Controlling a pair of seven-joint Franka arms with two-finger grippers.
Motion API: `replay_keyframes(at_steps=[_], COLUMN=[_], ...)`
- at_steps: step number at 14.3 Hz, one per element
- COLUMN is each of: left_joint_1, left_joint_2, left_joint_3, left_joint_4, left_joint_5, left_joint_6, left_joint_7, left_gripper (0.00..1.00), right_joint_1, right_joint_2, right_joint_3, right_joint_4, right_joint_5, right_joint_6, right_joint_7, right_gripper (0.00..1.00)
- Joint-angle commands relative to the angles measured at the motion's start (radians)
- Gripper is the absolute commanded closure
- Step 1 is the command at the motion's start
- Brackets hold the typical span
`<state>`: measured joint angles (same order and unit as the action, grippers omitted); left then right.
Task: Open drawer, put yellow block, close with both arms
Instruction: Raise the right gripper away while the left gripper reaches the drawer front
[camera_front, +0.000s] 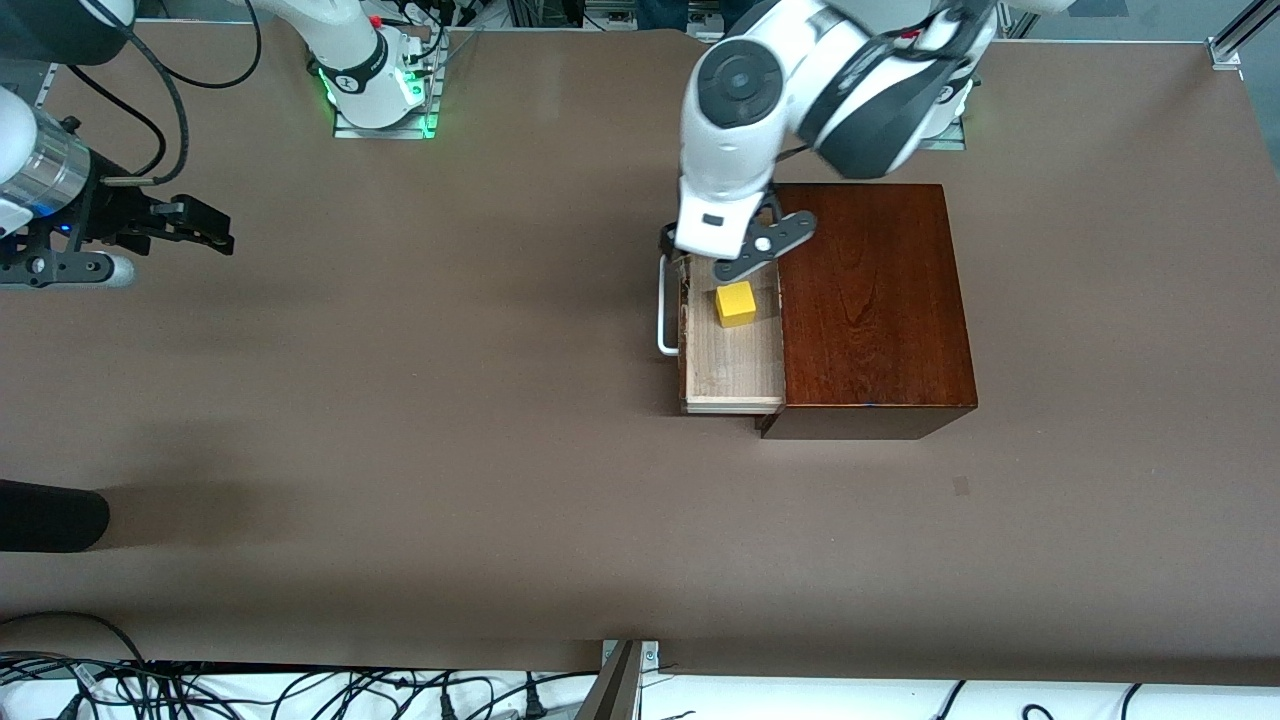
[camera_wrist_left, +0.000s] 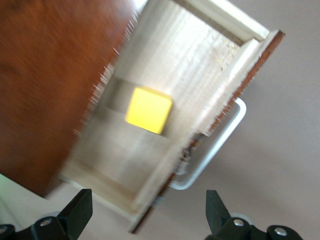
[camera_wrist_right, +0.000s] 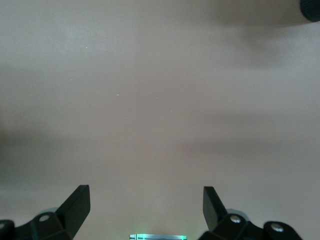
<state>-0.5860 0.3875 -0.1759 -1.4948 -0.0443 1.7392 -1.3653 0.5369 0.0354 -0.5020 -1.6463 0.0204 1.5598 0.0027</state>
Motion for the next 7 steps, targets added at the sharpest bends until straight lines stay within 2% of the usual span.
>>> replay_keyframes(at_steps=[1, 2, 4, 6, 7], left_joint_1=[-0.063, -0.084, -0.13, -0.158, -0.161], left_joint_2=[0.146, 0.192, 0.264, 0.301, 0.31], left_joint_3=[0.01, 0.01, 0.01, 0.012, 0.012], left_joint_4=[0.172, 0.217, 0.261, 0.261, 0.263], left_joint_5=[-0.031, -0.031, -0.031, -0.029, -0.029], left_joint_6=[-0.012, -0.009, 0.058, 0.124, 0.129], left_joint_7=[-0.16, -0.214, -0.325, -0.379, -0.377], left_gripper=[0.0, 0.0, 0.0, 0.0, 0.2], right_joint_1=[-0.162, -0.251, -0.465, -0.556, -0.566], right_joint_2=[-0.055, -0.06, -0.06, -0.06, -0.055], right_joint_3=[0.141, 0.219, 0.415, 0.503, 0.513], right_joint_4=[-0.082, -0.09, -0.093, -0.093, -0.089], right_joint_5=[-0.005, -0.007, -0.007, -0.007, -0.005], right_joint_6=[0.046, 0.049, 0.052, 0.081, 0.088], right_joint_7=[-0.058, -0.084, -0.125, -0.132, -0.132], right_gripper=[0.0, 0.0, 0.0, 0.0, 0.0])
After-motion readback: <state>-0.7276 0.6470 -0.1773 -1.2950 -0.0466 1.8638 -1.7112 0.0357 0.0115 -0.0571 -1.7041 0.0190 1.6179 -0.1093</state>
